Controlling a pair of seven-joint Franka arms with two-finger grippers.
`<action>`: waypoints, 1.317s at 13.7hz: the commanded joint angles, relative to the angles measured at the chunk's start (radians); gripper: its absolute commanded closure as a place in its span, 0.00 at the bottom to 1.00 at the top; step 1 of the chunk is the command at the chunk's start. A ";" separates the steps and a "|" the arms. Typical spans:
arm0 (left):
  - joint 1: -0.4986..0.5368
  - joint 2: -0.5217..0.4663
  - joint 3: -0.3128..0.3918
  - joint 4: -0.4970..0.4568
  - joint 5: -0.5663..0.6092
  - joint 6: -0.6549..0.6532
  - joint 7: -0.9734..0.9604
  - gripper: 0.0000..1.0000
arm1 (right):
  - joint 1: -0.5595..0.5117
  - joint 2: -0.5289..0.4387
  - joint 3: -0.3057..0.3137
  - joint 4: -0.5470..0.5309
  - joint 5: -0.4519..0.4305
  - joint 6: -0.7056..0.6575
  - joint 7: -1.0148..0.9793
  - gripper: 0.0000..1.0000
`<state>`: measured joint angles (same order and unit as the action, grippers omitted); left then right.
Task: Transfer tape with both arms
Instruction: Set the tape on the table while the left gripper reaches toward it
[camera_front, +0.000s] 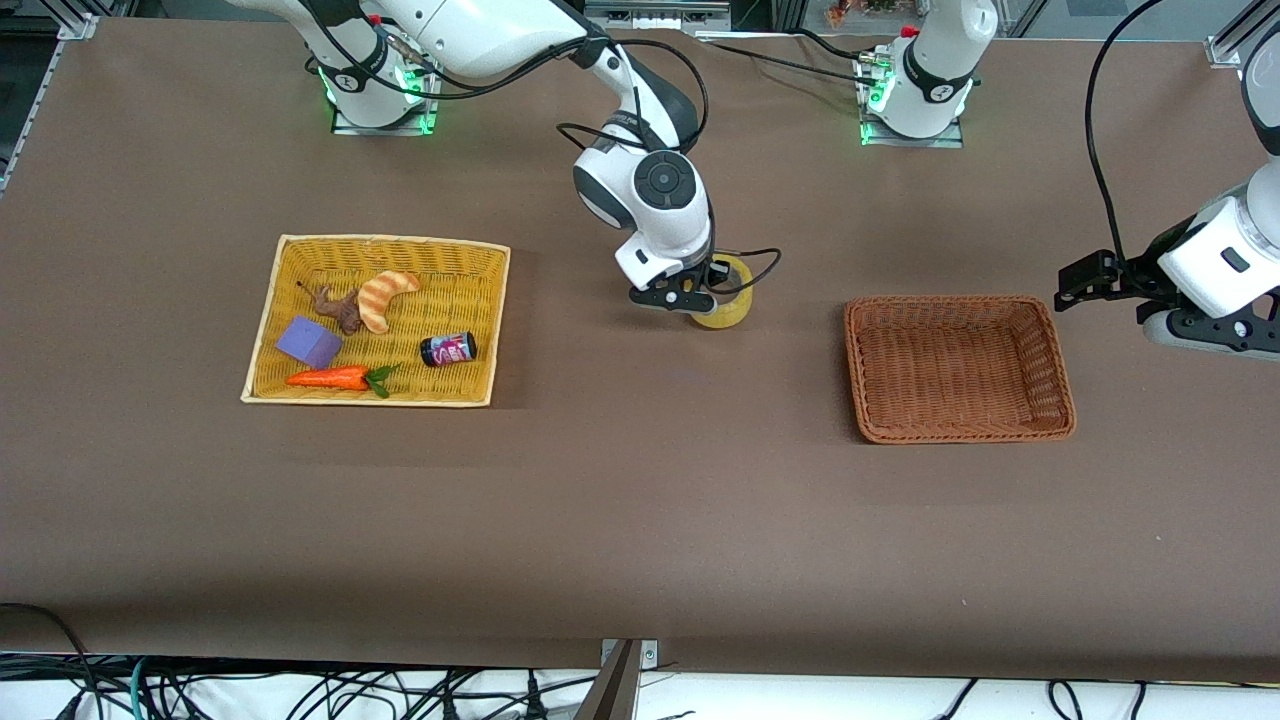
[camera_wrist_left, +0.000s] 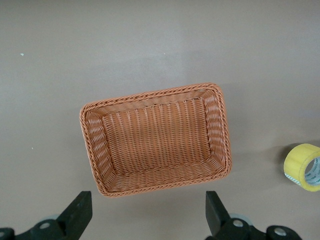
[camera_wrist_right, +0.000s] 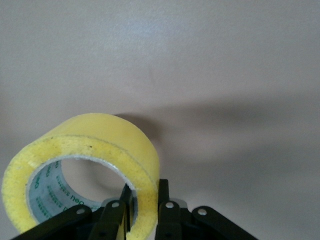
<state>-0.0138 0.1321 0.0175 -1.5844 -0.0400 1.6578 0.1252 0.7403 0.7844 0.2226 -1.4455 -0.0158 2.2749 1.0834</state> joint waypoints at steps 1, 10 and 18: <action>0.003 0.015 -0.001 0.035 -0.052 -0.016 -0.032 0.00 | -0.001 0.033 -0.003 0.034 -0.015 0.015 0.015 0.91; -0.058 0.053 -0.004 0.034 -0.047 -0.024 -0.021 0.00 | -0.067 -0.023 -0.045 0.045 -0.029 -0.075 -0.028 0.00; -0.158 0.099 -0.117 -0.021 -0.156 -0.064 -0.041 0.00 | -0.378 -0.325 -0.049 0.086 0.008 -0.435 -0.487 0.00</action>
<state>-0.1638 0.2045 -0.0559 -1.5933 -0.1696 1.5971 0.0933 0.4267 0.5367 0.1626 -1.3290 -0.0345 1.9085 0.7293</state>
